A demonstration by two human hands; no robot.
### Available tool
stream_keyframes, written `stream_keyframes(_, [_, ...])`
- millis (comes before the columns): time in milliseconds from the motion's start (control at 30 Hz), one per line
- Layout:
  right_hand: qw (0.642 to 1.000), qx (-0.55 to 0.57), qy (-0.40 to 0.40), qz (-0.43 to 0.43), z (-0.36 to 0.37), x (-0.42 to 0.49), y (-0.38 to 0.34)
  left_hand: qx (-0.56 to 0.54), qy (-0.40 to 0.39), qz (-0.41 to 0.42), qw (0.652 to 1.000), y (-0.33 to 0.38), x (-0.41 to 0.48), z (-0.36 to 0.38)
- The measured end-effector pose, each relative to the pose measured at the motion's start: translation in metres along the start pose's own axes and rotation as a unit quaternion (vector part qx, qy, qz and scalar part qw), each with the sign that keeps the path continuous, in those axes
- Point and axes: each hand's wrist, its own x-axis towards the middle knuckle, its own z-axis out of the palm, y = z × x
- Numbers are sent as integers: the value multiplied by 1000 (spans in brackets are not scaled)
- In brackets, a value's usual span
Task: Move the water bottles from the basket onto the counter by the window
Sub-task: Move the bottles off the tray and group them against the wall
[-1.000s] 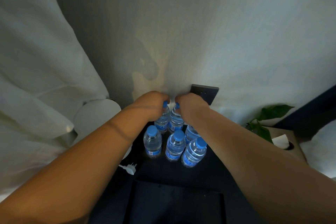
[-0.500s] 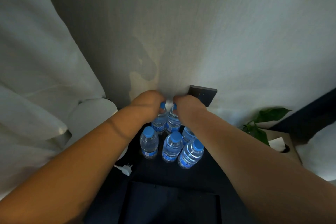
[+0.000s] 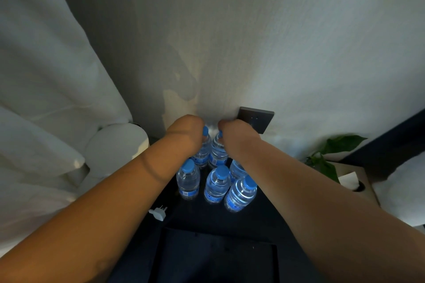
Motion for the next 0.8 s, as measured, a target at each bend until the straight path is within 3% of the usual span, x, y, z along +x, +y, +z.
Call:
stream_keyframes(233, [1000,0,-21,8,-2,3,-4,6,11,68,998,-7,-3,-8])
stream_keyframes(467, [1000,0,-6,3,-1,1,-1,-32,34,15,999,1,-1,-1])
stream_keyframes(800, [1000,-5,-15,0,1,4,-2,-26,35,64,997,-8,0,-4])
